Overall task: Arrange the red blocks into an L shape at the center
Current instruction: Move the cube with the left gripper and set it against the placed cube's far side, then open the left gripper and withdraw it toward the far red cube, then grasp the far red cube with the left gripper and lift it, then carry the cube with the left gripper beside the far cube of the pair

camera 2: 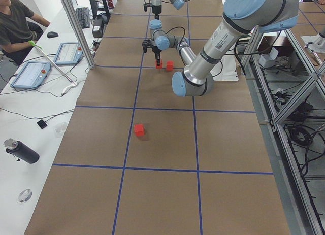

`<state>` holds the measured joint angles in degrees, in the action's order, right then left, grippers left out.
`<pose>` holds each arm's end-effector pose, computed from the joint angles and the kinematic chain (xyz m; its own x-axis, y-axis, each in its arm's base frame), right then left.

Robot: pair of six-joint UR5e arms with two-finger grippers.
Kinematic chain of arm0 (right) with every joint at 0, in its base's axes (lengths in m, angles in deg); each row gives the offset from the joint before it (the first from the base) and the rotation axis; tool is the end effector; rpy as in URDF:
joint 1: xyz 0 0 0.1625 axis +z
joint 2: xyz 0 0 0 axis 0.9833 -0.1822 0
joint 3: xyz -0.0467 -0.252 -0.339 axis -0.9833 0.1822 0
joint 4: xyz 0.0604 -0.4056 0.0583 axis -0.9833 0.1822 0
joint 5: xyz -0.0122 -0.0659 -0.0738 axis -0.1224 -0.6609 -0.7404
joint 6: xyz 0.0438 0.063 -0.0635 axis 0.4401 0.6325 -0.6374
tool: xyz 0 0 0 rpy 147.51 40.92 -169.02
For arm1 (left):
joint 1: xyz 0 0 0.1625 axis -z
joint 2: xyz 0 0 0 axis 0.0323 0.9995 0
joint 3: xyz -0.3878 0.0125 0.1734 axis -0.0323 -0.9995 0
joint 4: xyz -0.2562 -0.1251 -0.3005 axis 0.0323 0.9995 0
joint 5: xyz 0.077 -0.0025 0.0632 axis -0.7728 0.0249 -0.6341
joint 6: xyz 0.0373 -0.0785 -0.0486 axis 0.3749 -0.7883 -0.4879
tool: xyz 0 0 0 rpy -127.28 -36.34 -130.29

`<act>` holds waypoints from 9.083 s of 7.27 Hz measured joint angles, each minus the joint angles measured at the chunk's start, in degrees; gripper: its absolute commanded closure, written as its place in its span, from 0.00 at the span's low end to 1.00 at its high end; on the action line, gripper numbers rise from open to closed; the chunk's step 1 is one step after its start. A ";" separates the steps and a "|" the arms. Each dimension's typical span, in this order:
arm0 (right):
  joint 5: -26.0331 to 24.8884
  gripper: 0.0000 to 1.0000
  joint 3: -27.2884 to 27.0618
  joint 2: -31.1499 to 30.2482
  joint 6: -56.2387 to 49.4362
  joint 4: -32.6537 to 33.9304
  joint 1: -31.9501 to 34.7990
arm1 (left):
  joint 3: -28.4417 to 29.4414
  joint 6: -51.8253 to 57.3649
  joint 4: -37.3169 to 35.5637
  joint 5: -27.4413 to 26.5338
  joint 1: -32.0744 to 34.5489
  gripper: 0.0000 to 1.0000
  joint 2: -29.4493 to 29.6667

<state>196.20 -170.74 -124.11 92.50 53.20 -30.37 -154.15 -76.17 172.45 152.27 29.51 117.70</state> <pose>-0.3181 -0.4847 0.3189 0.6191 -0.0858 0.7806 0.0243 0.9956 0.0901 0.6010 -0.4766 0.1583 0.6456 -0.1240 -0.7536 0.0824 0.9923 -0.0926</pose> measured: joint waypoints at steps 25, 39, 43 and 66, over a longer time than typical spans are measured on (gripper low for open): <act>-0.22 0.00 0.61 -0.35 0.18 -2.34 0.00 | -26.74 22.48 0.28 6.98 12.54 0.00 -30.53; -0.70 0.00 0.39 -0.34 0.67 -2.34 -0.06 | 0.46 25.64 20.09 18.60 30.29 0.03 -37.64; -0.70 0.00 0.50 -0.30 0.69 -2.38 -0.09 | 1.06 25.58 20.27 16.52 28.91 1.00 -37.92; -2.02 0.00 0.73 -1.72 0.63 -2.34 0.57 | -6.12 -89.60 1.92 5.10 -0.55 1.00 -8.50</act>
<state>194.18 -170.01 -125.83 93.13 50.87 -29.80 -160.27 -165.77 174.37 157.37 28.96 109.20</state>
